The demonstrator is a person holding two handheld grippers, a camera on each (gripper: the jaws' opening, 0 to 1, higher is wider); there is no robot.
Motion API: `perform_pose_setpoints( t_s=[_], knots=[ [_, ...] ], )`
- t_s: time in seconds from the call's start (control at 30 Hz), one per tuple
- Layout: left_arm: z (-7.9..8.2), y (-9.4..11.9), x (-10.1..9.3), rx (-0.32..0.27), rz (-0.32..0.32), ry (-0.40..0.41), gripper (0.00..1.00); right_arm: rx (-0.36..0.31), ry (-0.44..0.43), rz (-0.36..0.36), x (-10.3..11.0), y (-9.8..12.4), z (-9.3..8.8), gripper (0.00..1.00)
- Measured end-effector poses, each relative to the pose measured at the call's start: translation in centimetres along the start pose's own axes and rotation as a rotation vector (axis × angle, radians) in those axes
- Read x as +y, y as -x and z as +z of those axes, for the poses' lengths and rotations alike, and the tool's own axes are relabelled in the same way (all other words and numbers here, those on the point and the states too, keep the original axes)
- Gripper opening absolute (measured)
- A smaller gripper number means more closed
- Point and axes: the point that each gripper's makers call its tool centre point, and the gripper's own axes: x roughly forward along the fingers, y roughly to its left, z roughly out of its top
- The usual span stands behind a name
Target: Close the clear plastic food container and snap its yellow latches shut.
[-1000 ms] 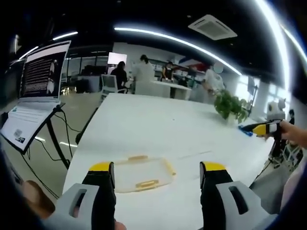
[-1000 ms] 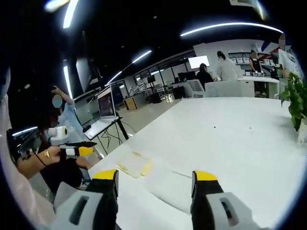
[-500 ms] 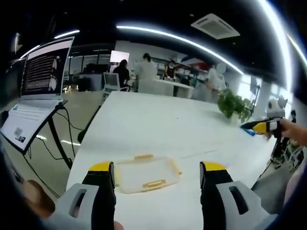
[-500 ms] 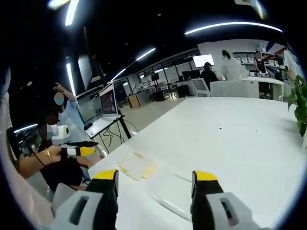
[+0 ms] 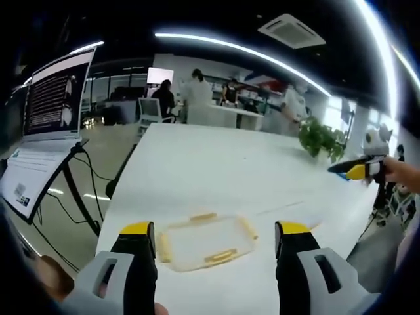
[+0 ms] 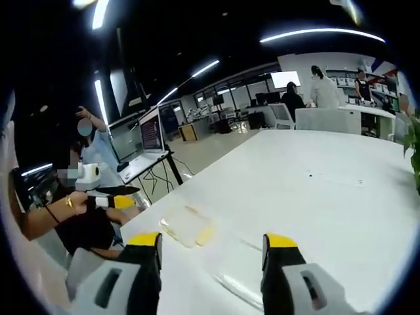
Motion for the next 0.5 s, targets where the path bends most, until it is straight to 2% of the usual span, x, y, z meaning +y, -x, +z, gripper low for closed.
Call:
perform_pose_setpoints(
  t_s=[0.5],
  knots=[
    [-0.6,-1.0,1.7,0.033,-0.016,-0.043,0.74,0.068,0.037,0.024,0.9,-2.0,-1.5,0.60]
  ],
)
